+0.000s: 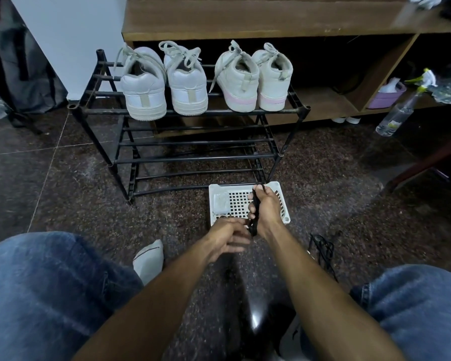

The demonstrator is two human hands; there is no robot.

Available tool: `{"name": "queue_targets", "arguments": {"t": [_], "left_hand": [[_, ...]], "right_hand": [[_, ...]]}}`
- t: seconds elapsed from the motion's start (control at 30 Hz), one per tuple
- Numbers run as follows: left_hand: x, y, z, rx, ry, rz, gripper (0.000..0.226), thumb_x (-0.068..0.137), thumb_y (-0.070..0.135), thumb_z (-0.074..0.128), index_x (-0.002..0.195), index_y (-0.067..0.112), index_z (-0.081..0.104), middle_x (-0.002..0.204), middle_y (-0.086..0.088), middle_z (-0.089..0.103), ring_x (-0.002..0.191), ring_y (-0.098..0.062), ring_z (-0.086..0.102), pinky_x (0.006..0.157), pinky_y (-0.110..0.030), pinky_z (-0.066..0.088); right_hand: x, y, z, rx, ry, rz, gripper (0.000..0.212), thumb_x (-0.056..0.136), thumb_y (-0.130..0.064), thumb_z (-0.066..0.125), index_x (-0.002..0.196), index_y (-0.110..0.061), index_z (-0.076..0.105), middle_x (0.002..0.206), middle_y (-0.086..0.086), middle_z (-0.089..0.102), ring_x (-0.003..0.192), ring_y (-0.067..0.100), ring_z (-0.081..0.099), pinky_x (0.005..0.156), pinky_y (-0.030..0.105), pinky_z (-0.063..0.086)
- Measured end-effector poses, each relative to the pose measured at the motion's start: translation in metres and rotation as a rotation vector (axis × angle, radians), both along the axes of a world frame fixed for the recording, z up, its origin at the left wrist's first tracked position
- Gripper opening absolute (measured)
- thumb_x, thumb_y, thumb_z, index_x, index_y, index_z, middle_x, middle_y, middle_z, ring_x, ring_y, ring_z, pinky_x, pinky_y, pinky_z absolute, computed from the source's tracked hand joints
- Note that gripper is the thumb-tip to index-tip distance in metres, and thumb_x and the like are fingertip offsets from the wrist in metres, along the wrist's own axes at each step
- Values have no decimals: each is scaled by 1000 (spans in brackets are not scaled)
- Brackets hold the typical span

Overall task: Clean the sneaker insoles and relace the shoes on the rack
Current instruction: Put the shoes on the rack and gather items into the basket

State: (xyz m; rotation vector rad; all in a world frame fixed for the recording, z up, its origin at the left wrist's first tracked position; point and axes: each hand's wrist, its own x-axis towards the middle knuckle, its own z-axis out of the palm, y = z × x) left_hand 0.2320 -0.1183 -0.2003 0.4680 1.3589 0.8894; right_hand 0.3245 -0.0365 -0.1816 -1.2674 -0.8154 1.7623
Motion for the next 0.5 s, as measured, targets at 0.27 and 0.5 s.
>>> {"name": "queue_targets", "arguments": {"t": [0.27, 0.5], "left_hand": [[-27, 27, -58, -160, 459, 140, 19, 86, 6, 59, 98, 12, 71, 78, -4, 66, 67, -21, 60, 56, -25, 42], [-57, 69, -120, -238, 705, 27, 45, 93, 21, 54, 138, 20, 50, 126, -7, 63, 84, -22, 61, 68, -26, 50]], "right_hand": [[28, 45, -64, -127, -336, 158, 13, 99, -15, 51, 87, -16, 56, 75, 2, 63, 45, 10, 46, 37, 19, 31], [31, 118, -118, -150, -540, 192, 21, 97, -4, 48, 82, -17, 52, 73, 5, 58, 45, 13, 47, 34, 16, 30]]}}
